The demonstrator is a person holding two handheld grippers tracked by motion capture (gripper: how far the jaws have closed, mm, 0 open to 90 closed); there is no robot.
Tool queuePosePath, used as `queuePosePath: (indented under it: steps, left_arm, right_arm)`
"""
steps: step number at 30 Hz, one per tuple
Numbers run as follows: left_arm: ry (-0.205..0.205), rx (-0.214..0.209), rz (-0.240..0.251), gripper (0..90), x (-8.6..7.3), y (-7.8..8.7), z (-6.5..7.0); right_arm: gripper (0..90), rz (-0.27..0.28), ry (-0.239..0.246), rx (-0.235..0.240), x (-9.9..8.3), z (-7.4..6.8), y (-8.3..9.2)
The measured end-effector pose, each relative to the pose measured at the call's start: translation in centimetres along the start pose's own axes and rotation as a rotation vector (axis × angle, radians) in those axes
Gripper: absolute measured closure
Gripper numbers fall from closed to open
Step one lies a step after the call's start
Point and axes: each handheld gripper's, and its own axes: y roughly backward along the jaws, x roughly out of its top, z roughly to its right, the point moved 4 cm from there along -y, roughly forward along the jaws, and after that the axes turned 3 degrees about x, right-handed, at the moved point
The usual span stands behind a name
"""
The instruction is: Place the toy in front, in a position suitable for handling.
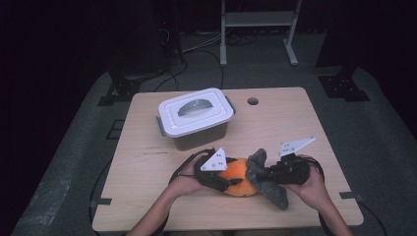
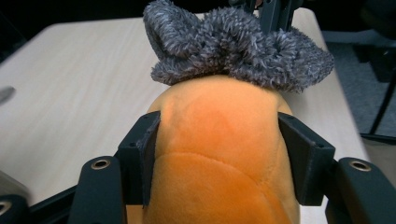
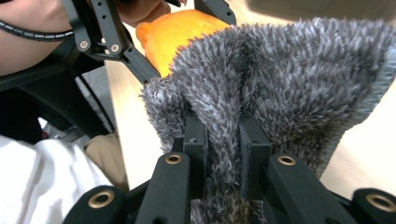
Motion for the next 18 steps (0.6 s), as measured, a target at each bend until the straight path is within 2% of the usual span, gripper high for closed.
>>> queuePosePath:
  steps: [2,4,7,9,10,13,15,16,18]
  left_arm:
    - [-0.031,0.014,0.006,37.1,0.4,-0.2,-0.6]
    - [-0.041,0.026,0.021,37.0,0.5,-0.4,-1.4]
    - [-0.02,0.003,0.013,35.8,-0.1,-0.9,-2.1]
    - [-0.006,-0.015,-0.025,32.4,-0.9,-1.3,-2.0]
    - [0.013,-0.027,-0.022,29.0,-1.1,-1.3,-1.9]
    - [0.084,-0.069,-0.01,21.8,-1.6,-0.5,-1.7]
    - [0.14,-0.096,0.008,20.0,-1.6,0.0,-1.5]
    - [0.156,-0.108,0.01,19.3,-1.6,0.3,-1.5]
    - [0.16,-0.114,0.001,19.4,-1.6,0.6,-1.3]
  right_arm:
    - [75.9,0.011,-0.006,-0.009,0.4,0.7,0.4]
    - [76.0,0.036,-0.018,-0.013,0.9,1.6,0.9]
    - [76.0,0.071,-0.058,-0.011,1.4,3.3,1.0]
    - [75.9,0.057,-0.077,-0.009,1.3,4.3,0.3]
    - [76.0,0.034,-0.091,0.004,1.0,4.6,-0.5]
    - [76.1,0.043,-0.091,0.056,0.4,4.2,-1.6]
    - [76.0,0.028,-0.073,0.062,0.4,3.6,-1.9]
    - [75.9,0.016,-0.06,0.061,0.4,3.1,-2.1]
    - [75.8,-0.015,-0.024,0.059,0.6,2.0,-2.6]
